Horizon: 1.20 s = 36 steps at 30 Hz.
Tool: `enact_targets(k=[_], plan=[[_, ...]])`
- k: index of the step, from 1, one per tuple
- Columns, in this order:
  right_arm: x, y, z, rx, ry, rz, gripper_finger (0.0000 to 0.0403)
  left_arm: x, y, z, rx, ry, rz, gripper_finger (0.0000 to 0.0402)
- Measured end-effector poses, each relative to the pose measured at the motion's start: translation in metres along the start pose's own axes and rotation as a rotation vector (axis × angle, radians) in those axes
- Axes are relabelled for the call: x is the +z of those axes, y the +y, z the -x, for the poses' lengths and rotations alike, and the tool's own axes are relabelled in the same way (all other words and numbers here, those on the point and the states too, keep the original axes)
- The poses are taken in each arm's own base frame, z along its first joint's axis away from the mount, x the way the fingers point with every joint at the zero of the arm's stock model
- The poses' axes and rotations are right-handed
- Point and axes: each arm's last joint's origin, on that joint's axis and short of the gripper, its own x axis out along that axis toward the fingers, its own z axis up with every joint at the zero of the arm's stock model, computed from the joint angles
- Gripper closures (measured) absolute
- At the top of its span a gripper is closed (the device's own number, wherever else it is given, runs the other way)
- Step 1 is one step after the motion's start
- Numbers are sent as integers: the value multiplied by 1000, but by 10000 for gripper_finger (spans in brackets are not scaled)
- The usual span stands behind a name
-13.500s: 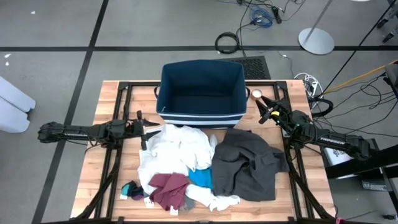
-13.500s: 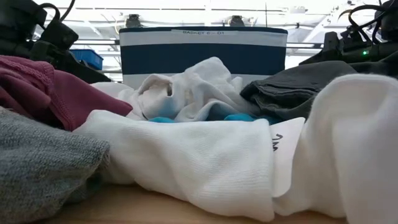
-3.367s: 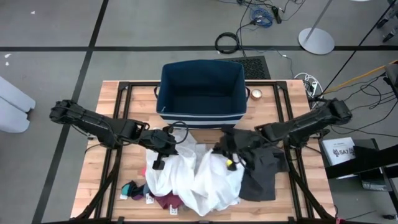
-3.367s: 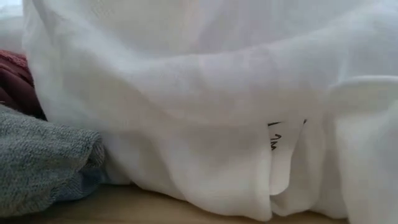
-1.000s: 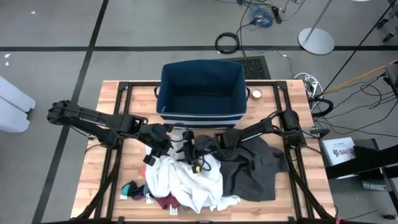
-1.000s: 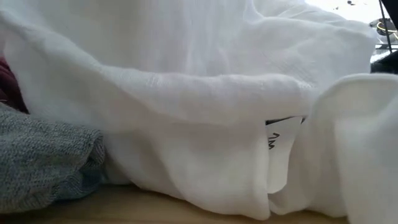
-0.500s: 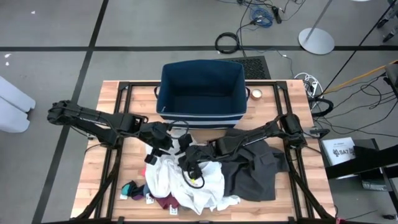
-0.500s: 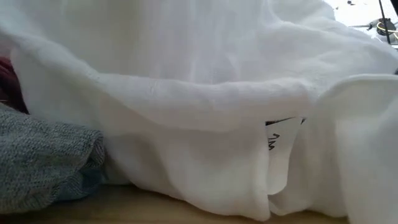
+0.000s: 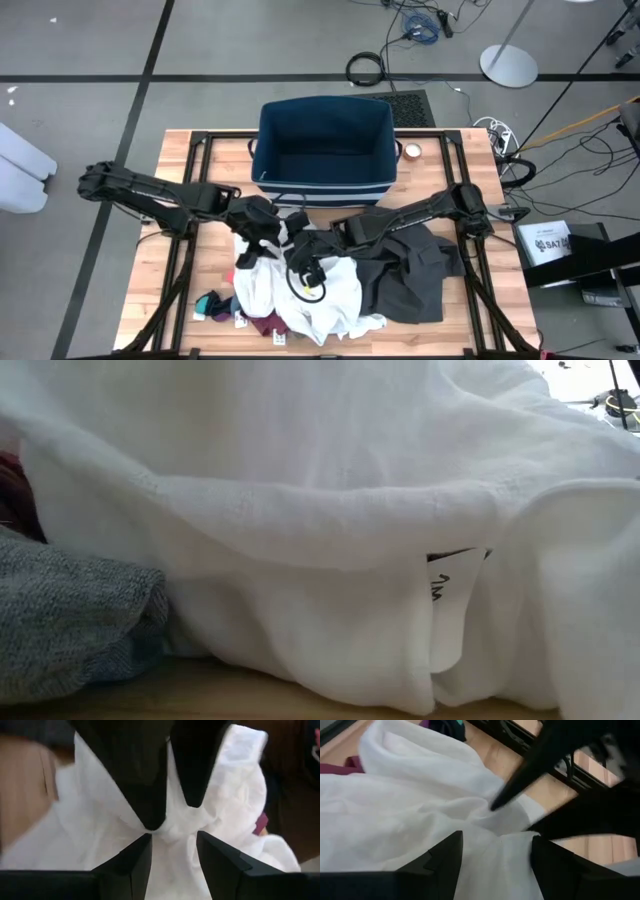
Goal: Sort clothes
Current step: Put the white shirt into the blue bin
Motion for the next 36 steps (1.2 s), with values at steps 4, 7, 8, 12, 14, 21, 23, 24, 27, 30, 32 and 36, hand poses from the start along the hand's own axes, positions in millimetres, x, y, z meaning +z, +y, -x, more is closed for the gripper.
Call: enact_targets(k=[4, 7, 8, 12, 14, 21, 23, 24, 27, 30, 32, 36], plan=[[-2, -3, -1, -8, 7, -11, 195, 1, 4, -11, 8, 24, 151, 237], [-4, -2, -1, 1, 36, -14, 195, 1, 8, -24, 15, 44, 229, 237], [-5, -2, -1, 4, 43, -16, 195, 1, 9, -28, 12, 51, 238, 237], [-9, 0, -1, 16, 82, -31, 195, 0, 14, -41, 51, 83, 272, 237], [-10, 0, 0, 19, 97, -29, 195, -2, 17, -48, 67, 104, 281, 237], [-16, 3, 1, 45, 155, -34, 195, -7, 24, -68, 107, 159, 279, 244], [-18, 4, 0, 57, 179, -28, 195, -8, 26, -73, 118, 174, 263, 266], [-19, 4, 0, 60, 188, -27, 195, -9, 27, -75, 126, 180, 259, 283], [-21, 4, 5, 65, 217, -42, 195, -9, 29, -78, 133, 184, 230, 359], [-21, 3, 14, 67, 244, -56, 195, -8, 28, -75, 140, 178, 213, 390], [-21, 2, 20, 66, 253, -59, 195, -7, 26, -70, 143, 164, 207, 395], [-21, -1, 41, 60, 300, -77, 195, -4, 20, -53, 143, 124, 196, 397]])
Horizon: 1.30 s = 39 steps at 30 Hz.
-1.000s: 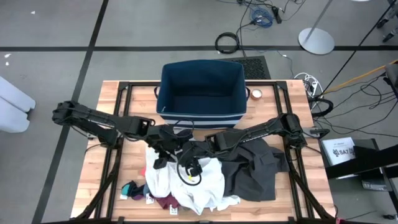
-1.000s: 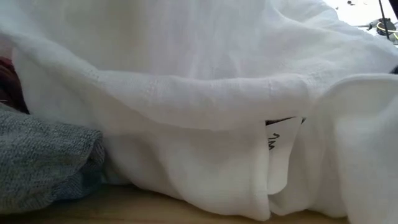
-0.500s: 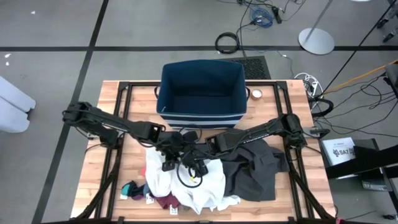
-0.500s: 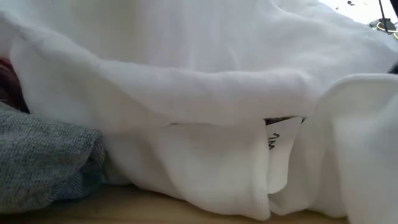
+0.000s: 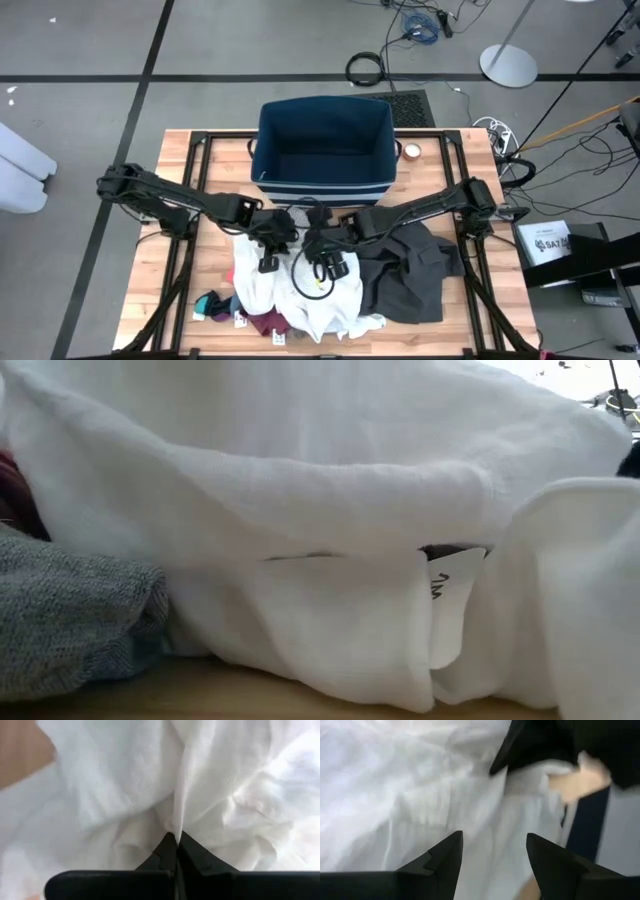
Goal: Sort clothes
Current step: Put the white shirt into the blue bin
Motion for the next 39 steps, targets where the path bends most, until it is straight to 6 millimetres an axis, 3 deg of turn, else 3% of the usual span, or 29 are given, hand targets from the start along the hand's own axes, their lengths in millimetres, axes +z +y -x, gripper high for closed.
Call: enact_targets(k=[14, 21, 26, 30, 33, 39], plan=[[-32, -13, 97, -132, 96, -235, 195, 7, -20, 103, -8, -381, -42, 400], [-46, -2, 139, -265, 84, -284, 195, 30, -35, 162, -30, -637, -113, 401], [-52, 6, 162, -320, 39, -321, 195, 56, -49, 215, -3, -843, -204, 401], [-59, 14, 169, -334, 34, -345, 195, 75, -56, 255, 55, -972, -259, 401], [-68, 21, 162, -330, 57, -356, 195, 90, -58, 286, 112, -1070, -282, 401], [-93, 37, 121, -328, 38, -405, 195, 121, -56, 343, 195, -1250, -269, 401]])
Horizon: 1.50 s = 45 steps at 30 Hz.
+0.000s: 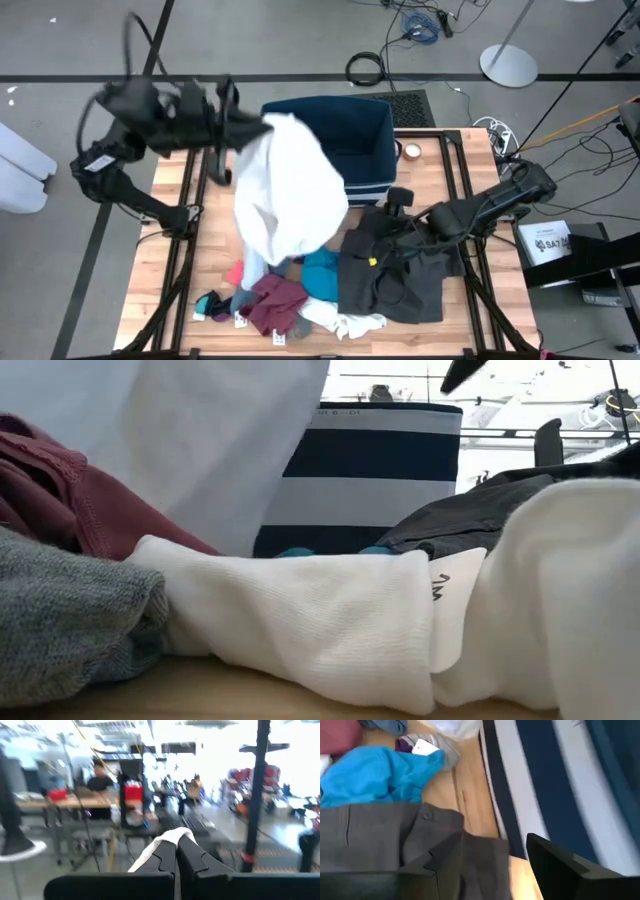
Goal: Sort clothes
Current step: Put the white shirt into the blue bin
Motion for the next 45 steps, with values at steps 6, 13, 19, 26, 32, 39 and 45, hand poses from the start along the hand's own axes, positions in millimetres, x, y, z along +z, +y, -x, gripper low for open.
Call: enact_targets(k=[6, 13, 19, 26, 32, 39, 45], plan=[[-9, 28, -51, -7, -392, -31, 195, 45, 4, -1, -33, -174, -7, 401], [-10, 26, -90, -80, -792, -93, 195, 55, 2, -6, -127, -292, 73, 401], [3, 10, -95, 39, -1002, -151, 195, 60, -1, -1, -174, -331, 71, 402], [39, 6, -93, 263, -1157, -82, 195, 51, -3, -15, -185, -301, 60, 401], [82, 23, -90, 411, -1227, -10, 238, 47, -3, -22, -184, -290, 51, 402], [98, 19, -65, 335, -1236, 75, 392, 49, -4, -21, -213, -306, 44, 402], [96, -29, -19, 37, -1218, 82, 402, 58, -3, -14, -203, -386, -6, 402]])
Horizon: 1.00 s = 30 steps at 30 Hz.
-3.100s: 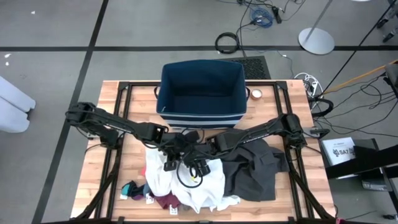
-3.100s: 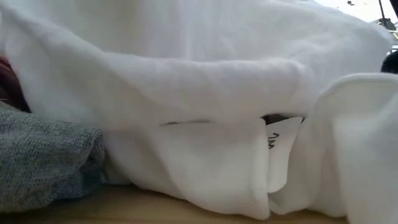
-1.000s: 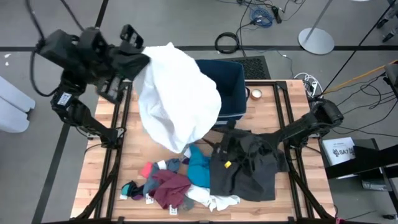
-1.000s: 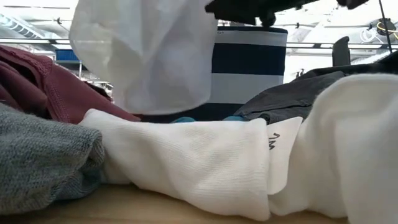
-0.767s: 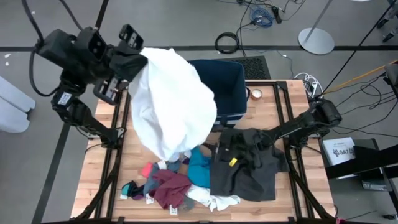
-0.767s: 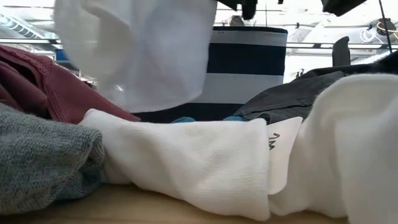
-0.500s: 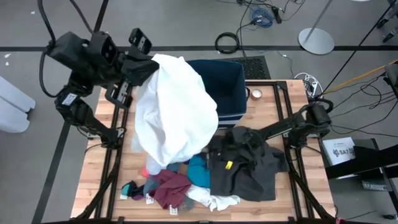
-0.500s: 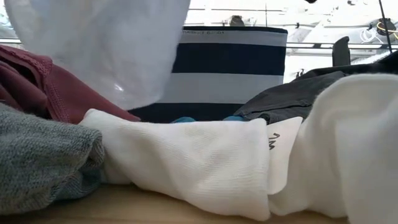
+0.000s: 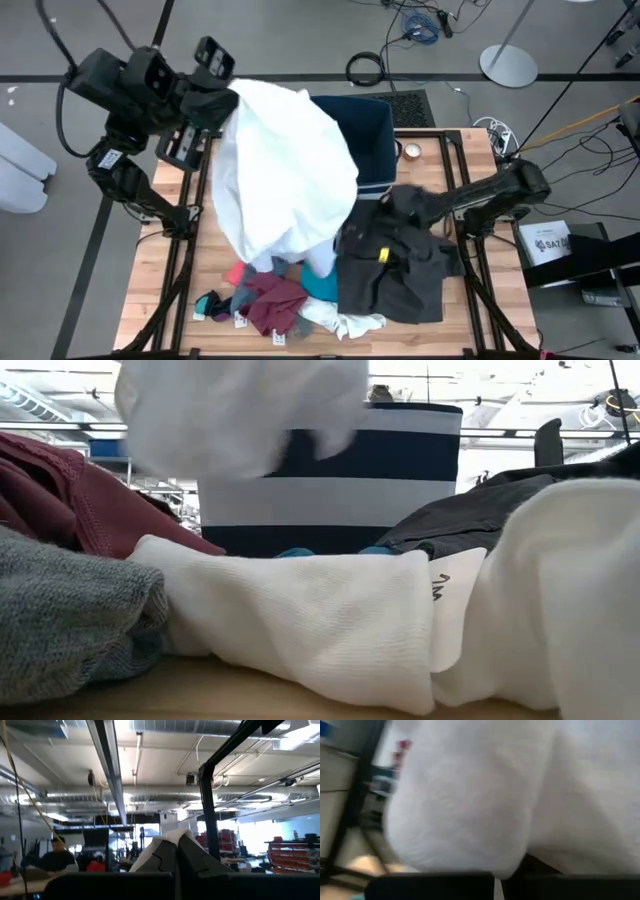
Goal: Sort clothes
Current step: Put the white shirt into the blue bin
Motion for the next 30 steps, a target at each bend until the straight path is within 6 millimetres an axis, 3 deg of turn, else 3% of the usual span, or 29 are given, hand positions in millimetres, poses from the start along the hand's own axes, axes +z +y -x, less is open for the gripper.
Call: enact_targets(k=[4, 13, 16, 21, 25, 30], plan=[[18, -42, 13, -161, -22, 89, 403, 8, 4, 1, 26, -79, -135, 402], [46, -142, 30, -472, -289, 231, 403, 13, 34, -1, 172, -232, -352, 402], [55, -172, 24, -496, -326, 278, 403, 9, 49, -1, 220, -233, -397, 402], [60, -218, -2, -505, -296, 317, 403, 5, 76, 4, 303, -207, -470, 402], [60, -254, -21, -513, -179, 354, 403, 9, 92, 13, 360, -202, -500, 402], [43, -290, -37, -490, 27, 328, 403, 13, 110, 25, 370, -163, -518, 402]])
